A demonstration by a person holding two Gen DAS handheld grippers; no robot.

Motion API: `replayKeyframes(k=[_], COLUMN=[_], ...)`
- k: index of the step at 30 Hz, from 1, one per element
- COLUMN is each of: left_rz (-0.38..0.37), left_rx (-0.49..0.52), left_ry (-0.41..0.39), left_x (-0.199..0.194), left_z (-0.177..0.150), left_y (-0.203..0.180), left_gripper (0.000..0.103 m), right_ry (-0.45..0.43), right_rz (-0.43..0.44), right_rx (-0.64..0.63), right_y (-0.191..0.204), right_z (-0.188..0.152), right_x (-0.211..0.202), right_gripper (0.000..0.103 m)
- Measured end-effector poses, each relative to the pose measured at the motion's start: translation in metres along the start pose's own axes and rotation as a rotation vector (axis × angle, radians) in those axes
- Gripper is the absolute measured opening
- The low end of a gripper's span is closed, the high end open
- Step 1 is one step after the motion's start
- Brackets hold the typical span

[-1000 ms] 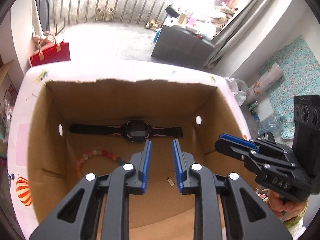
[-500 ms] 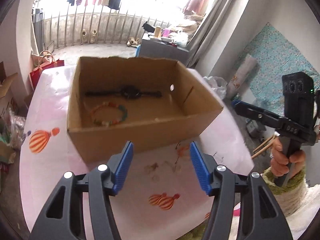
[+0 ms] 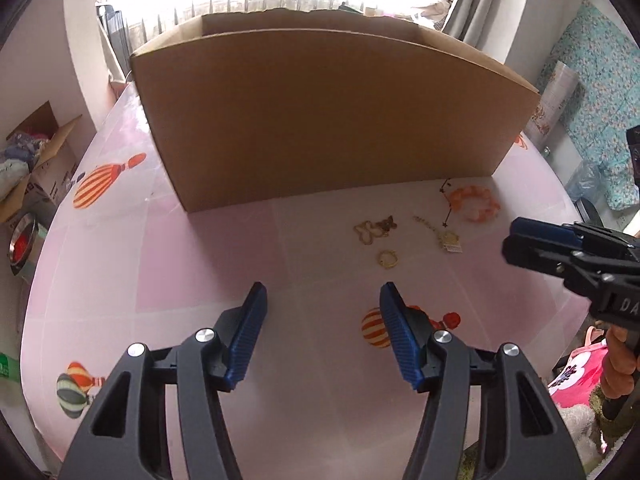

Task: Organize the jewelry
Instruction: 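Move the right gripper back to the small gold ring beside the box, then close the right gripper on the small gold ring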

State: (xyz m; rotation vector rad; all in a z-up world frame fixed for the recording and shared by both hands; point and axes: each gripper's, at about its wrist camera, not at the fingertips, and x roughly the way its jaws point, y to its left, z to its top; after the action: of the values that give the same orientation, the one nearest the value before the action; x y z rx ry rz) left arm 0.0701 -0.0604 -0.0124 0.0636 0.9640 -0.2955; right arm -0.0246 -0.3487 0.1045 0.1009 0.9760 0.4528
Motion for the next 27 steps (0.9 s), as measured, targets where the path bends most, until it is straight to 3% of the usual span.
replayKeyframes(k=[4,10,14,23,27], left_rz=[-0.006,-0.058,-0.046,-0.009,-0.002], left_rx=[0.038,0.122,0.158,0.180,0.193], left_ry=[-0.021,-0.040,-0.013,-0.007,-0.011], left_x=[0.004,0.012,0.022,0.032,0.031], left_z=[0.003,0.010,0.013,0.016,0.016], left_y=[-0.005,-0.031,-0.043,-0.048,-0.049], left_gripper=[0.056,0.039,0.025,0.020,0.013], right_ry=[-0.015,-0.023,-0.023,-0.027,-0.031], right_rz=[-0.011,-0.009,-0.003,0.005,0.010], right_rx=[-0.031,-0.027,-0.017,-0.013,-0.010], right_y=[0.002,0.000,-0.004,-0.014,-0.017], right_z=[-0.009,-0.012,-0.018,-0.020,-0.020], right_x=[0.006,0.011,0.007,0.002,0.000], right_gripper=[0.034,0.034,0.034,0.034,0.034])
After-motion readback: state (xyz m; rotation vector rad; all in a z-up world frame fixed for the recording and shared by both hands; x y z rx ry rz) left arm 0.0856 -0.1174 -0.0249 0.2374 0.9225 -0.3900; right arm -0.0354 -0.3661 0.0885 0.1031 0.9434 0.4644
